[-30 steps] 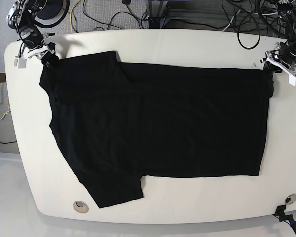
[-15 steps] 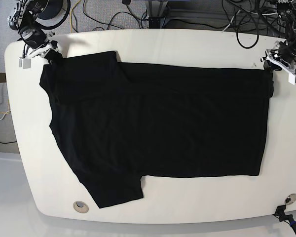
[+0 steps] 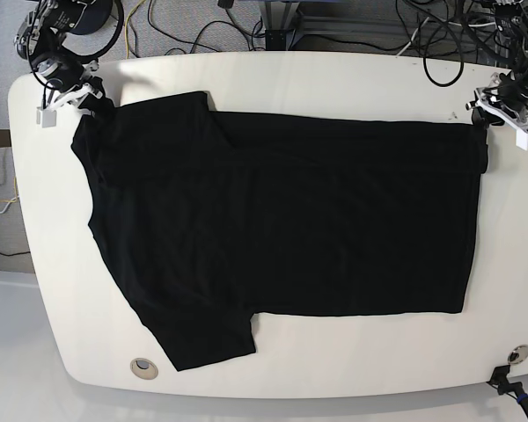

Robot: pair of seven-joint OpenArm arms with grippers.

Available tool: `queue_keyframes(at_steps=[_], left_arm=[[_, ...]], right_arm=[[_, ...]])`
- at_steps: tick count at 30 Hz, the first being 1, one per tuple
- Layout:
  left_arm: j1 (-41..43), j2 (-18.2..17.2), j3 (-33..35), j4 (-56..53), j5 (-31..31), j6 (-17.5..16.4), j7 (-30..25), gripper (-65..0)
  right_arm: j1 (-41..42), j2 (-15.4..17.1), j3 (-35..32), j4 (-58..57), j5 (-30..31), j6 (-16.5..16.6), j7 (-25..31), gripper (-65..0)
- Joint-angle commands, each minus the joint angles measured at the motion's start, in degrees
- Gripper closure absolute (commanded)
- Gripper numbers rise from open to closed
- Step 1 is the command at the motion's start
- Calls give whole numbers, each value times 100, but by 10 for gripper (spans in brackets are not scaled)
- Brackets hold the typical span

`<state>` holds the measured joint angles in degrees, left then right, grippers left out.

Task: Fold the T-shirt properly
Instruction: 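Open both grippers and reposition them along the shoulder edge, then drag the sleeve corner outward with the right gripper to flatten the shirt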

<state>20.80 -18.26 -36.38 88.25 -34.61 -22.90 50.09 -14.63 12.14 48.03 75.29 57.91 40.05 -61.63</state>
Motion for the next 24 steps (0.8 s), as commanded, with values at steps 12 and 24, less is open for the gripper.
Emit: queue_keyframes(at_steps=[12, 24], left_arm=[[-38, -65, -6, 53, -44, 32, -78, -230], [-109, -80, 14, 27, -193, 37, -153, -226]], right_arm=[[253, 216, 164, -1, 211, -5, -120, 0], [348, 166, 558, 406, 216, -5, -57, 0]])
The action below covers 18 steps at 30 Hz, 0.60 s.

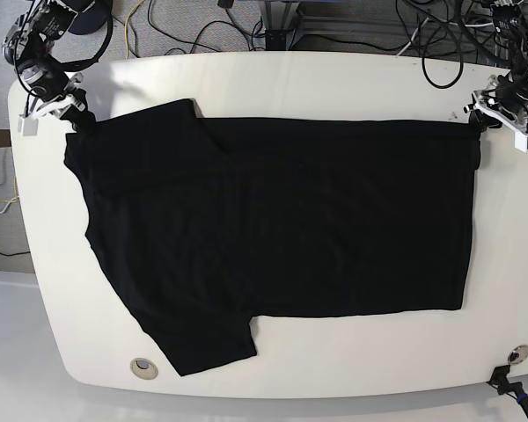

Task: Fold the T-shirt properly
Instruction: 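Drag the sleeve corner outward with the right gripper to flatten the shirt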

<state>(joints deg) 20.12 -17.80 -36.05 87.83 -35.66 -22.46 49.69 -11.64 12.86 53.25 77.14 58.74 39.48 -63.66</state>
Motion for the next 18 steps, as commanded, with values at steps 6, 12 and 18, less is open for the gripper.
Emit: queue_keyframes(at_steps=[6, 12, 18], left_arm=[[-42, -111, 0, 86, -67, 5, -159, -227], [-31, -120, 27, 88, -82, -9, -173, -156], [42, -53, 85, 114, -38, -92, 34, -230]], right_arm=[[216, 214, -27, 351, 113, 52, 220, 0], [296, 586, -135, 505, -301, 52, 431, 0], [294, 672, -433, 515, -388, 52, 578, 0]])
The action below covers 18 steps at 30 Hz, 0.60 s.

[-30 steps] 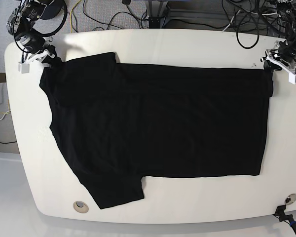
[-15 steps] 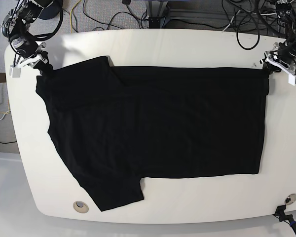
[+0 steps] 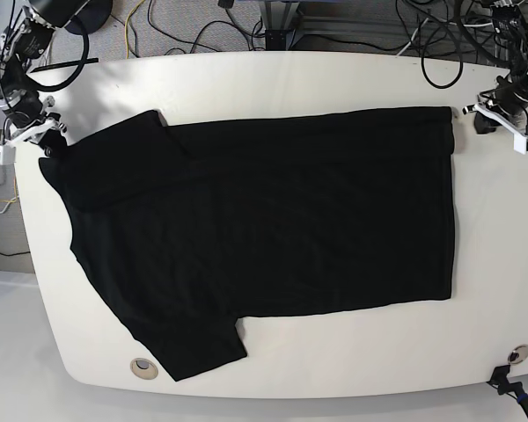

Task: Fold the T-shirt properly
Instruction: 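Drag the sleeve corner outward with the right gripper to flatten the shirt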

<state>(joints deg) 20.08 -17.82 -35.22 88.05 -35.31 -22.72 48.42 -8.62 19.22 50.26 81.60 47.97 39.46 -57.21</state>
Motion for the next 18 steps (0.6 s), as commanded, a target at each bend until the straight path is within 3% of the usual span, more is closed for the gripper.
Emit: queue_keyframes(at_steps=[1, 8, 18], left_arm=[[52, -56, 6, 104, -80, -70, 169, -238], [94, -8, 13, 131, -128, -75, 249, -231], [122, -12, 54, 167, -135, -112, 141, -262]], right_arm=[[-2, 48, -235, 65, 669, 54, -78, 0], [-20, 116, -895, 90, 353, 54, 13, 0], [91, 149, -1693, 178, -883, 54, 367, 0]])
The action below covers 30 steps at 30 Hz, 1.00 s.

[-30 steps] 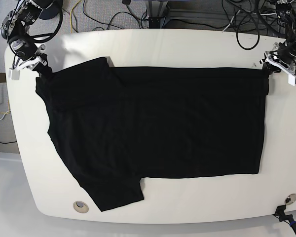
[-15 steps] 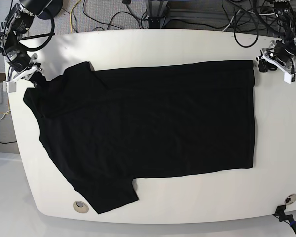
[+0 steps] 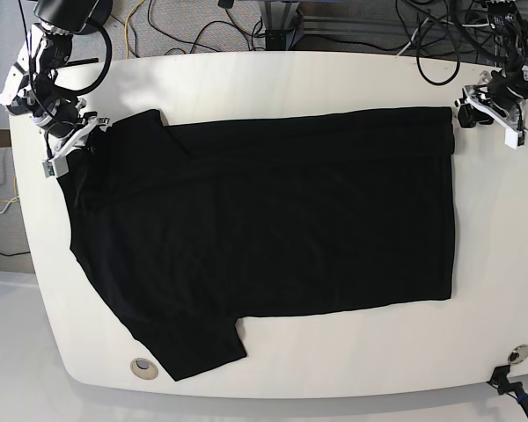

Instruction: Fold the T-shirt properly

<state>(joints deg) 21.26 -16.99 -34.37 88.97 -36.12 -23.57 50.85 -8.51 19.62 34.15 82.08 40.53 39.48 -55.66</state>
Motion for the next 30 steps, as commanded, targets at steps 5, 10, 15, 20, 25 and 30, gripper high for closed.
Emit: queue_keyframes(at_steps=[5, 10, 15, 20, 25, 30], left_arm=[[19, -84, -25, 108, -81, -20, -154, -268], [-3, -111, -22, 98, -43, 9, -109, -264], [-20, 51, 66, 119, -15, -73, -114, -271], [-20, 51, 66, 347, -6, -73, -114, -271], [-11, 42, 66, 356, -6, -73, -114, -271], [6, 33, 48, 611, 12, -267, -114, -271]], right_arm=[[102, 116, -97, 135, -165, 52, 376, 0], [158, 184, -94, 153, -278, 52, 399, 0], [214, 47, 35, 280, -330, -102, 463, -19], [240, 38, 71, 359, -330, -102, 454, -19], [223, 38, 79, 367, -330, -102, 454, -19], [223, 38, 88, 376, -322, -111, 454, -20]])
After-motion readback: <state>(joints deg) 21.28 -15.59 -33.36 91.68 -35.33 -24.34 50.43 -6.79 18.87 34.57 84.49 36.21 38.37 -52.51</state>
